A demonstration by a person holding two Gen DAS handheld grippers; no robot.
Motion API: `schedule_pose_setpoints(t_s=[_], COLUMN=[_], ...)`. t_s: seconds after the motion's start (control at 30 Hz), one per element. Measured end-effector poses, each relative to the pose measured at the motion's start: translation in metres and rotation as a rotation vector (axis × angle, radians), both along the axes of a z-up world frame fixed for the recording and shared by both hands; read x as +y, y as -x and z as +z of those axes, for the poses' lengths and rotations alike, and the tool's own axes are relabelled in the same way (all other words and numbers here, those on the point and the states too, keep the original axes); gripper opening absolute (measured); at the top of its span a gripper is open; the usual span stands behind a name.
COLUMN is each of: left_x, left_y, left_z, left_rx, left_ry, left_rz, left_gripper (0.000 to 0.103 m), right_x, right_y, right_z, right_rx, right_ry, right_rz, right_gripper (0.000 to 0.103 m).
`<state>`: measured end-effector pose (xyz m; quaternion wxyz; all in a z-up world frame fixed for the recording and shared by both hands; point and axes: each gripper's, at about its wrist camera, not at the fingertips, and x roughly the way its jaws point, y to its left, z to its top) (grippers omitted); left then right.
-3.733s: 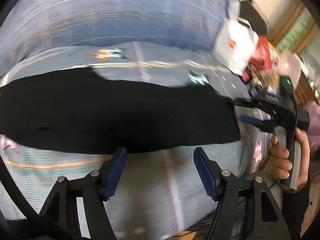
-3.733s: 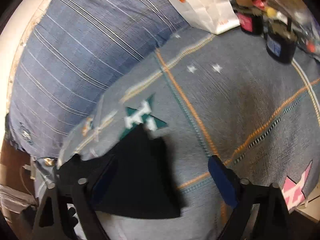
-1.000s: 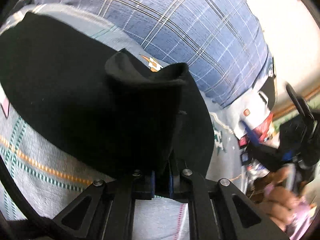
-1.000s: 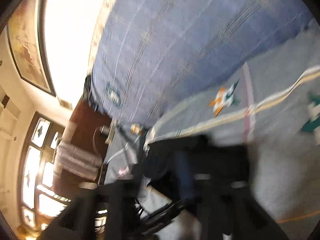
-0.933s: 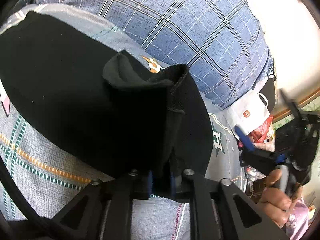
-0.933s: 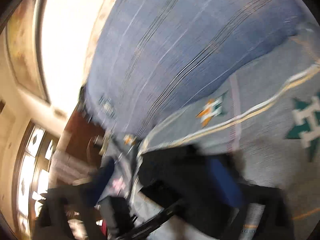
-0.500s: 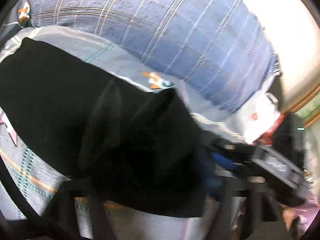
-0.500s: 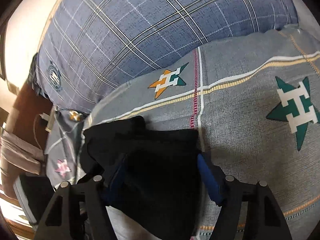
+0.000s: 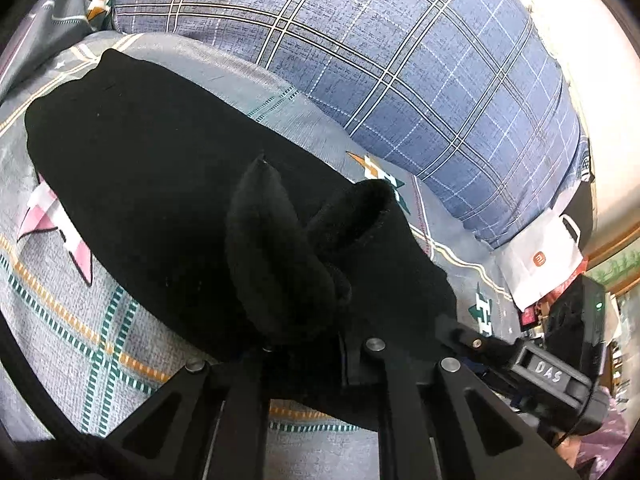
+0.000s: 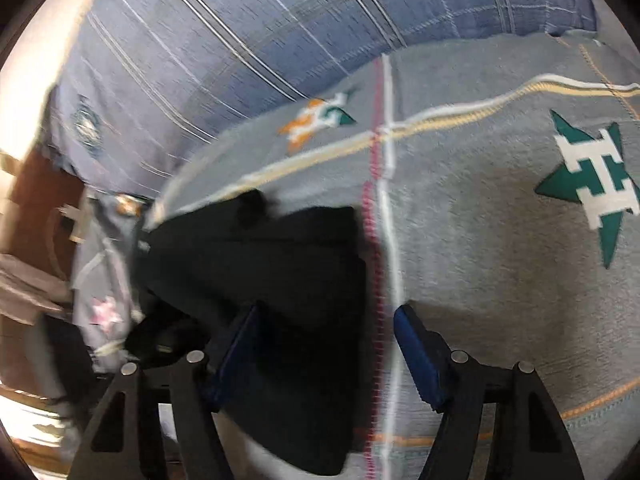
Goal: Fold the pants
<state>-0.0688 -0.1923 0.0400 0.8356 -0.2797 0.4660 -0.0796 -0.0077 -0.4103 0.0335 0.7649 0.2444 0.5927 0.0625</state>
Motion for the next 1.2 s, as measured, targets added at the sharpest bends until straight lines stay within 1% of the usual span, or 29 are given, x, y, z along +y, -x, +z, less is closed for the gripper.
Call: schedule_pose_setpoints(t_s=[0.03, 0.07, 0.1, 0.13, 0.17, 0.2, 0.23, 0.27, 0.3, 0.33, 0.4, 0.47, 0.5, 0.53, 0.6, 0.63, 0.67, 0.7, 0.73, 0.8, 0.83, 0.87, 0.9, 0.93, 0.97, 1.0, 1.07, 1.1, 1.2], left_x=[-0.001, -0.001, -0.003, -0.005, -0.007, -0.008, -0.01, -0.014, -0.02, -0.028, -0.046, -0.068, -0.08, -0.093, -0.109, -0.113, -0.112, -0.106, -0.099, -0.077, -0.066, -0.053, -0.038, -0.027, -0.015, -0.004, 0.02, 0.031, 0.052], left_y=[-0.001, -0.001, -0.001, 0.001, 0.003, 0.005, 0.008, 0.008, 0.008, 0.005, 0.001, -0.006, -0.012, -0.02, -0.035, -0.04, -0.04, -0.037, -0.032, -0.022, -0.016, -0.013, -0.012, -0.012, -0.014, -0.015, -0.015, -0.012, -0.005], left_z=[-0.002, 0.0, 0.001, 0.003, 0.005, 0.006, 0.007, 0.008, 0.01, 0.012, 0.018, 0.023, 0.023, 0.019, 0.007, 0.002, 0.003, 0.007, 0.012, 0.028, 0.035, 0.043, 0.051, 0.057, 0.063, 0.069, 0.075, 0.074, 0.063], left_rx=[0.0, -0.008, -0.017, -0.02, -0.025, -0.028, -0.024, -0.014, -0.008, 0.003, 0.018, 0.017, 0.018, 0.029, 0.074, 0.102, 0.1, 0.083, 0.062, 0.002, -0.02, -0.045, -0.057, -0.055, -0.051, -0.046, -0.049, -0.059, -0.056], left_ry=[-0.006, -0.015, -0.033, -0.051, -0.065, -0.065, -0.05, -0.036, -0.041, -0.049, -0.025, 0.01, 0.004, -0.001, -0.026, -0.072, -0.081, -0.079, -0.097, -0.173, -0.198, -0.222, -0.244, -0.257, -0.262, -0.265, -0.28, -0.295, -0.399], left_rz=[0.0, -0.004, -0.008, -0.011, -0.017, -0.024, -0.04, -0.059, -0.068, -0.079, -0.128, -0.195, -0.225, -0.257, -0.298, -0.316, -0.332, -0.347, -0.35, -0.325, -0.306, -0.276, -0.238, -0.207, -0.177, -0.149, -0.077, -0.04, 0.086], left_gripper=[0.011, 0.011, 0.011, 0.011, 0.011, 0.011, 0.011, 0.011, 0.011, 0.011, 0.011, 0.011, 0.012, 0.013, 0.016, 0.017, 0.017, 0.025, 0.033, 0.07, 0.075, 0.076, 0.076, 0.076, 0.077, 0.077, 0.077, 0.077, 0.077], right_x=[0.0, 0.002, 0.006, 0.014, 0.016, 0.019, 0.019, 0.015, 0.015, 0.013, 0.006, -0.004, -0.01, -0.015, -0.037, -0.055, -0.065, -0.073, -0.08, -0.09, -0.092, -0.089, -0.086, -0.079, -0.066, -0.057, -0.036, -0.024, 0.008], right_y=[0.0, -0.001, -0.001, -0.002, -0.001, 0.002, 0.005, 0.011, 0.011, 0.015, 0.021, 0.027, 0.029, 0.03, 0.024, 0.015, 0.009, 0.004, 0.001, 0.008, 0.012, 0.018, 0.021, 0.03, 0.037, 0.04, 0.049, 0.051, 0.049], right_z=[0.0, 0.001, 0.0, 0.0, 0.004, 0.013, 0.025, 0.046, 0.046, 0.058, 0.071, 0.084, 0.092, 0.095, 0.093, 0.079, 0.068, 0.056, 0.045, 0.047, 0.056, 0.07, 0.078, 0.094, 0.11, 0.117, 0.13, 0.133, 0.133], right_rx=[0.0, -0.006, -0.011, -0.004, -0.017, -0.044, -0.083, -0.151, -0.151, -0.177, -0.196, -0.228, -0.257, -0.268, -0.259, -0.207, -0.163, -0.118, -0.078, -0.079, -0.109, -0.152, -0.192, -0.261, -0.338, -0.373, -0.478, -0.503, -0.523], right_ry=[0.0, 0.008, 0.014, 0.029, 0.06, 0.097, 0.105, 0.123, 0.123, 0.145, 0.182, 0.292, 0.362, 0.386, 0.41, 0.396, 0.365, 0.319, 0.265, 0.182, 0.151, 0.149, 0.163, 0.21, 0.278, 0.308, 0.318, 0.32, 0.331], right_rz=[0.0, 0.008, 0.022, 0.044, 0.05, 0.061, 0.063, 0.061, 0.061, 0.061, 0.051, 0.019, -0.002, -0.015, -0.086, -0.141, -0.161, -0.174, -0.193, -0.236, -0.254, -0.262, -0.258, -0.248, -0.232, -0.225, -0.196, -0.159, -0.054], right_gripper=[0.072, 0.058, 0.039, 0.038, 0.028, 0.021, 0.021, 0.02, 0.02, 0.02, 0.019, 0.019, 0.019, 0.019, 0.019, 0.02, 0.02, 0.023, 0.023, 0.023, 0.023, 0.023, 0.027, 0.035, 0.072, 0.1, 0.101, 0.101, 0.101])
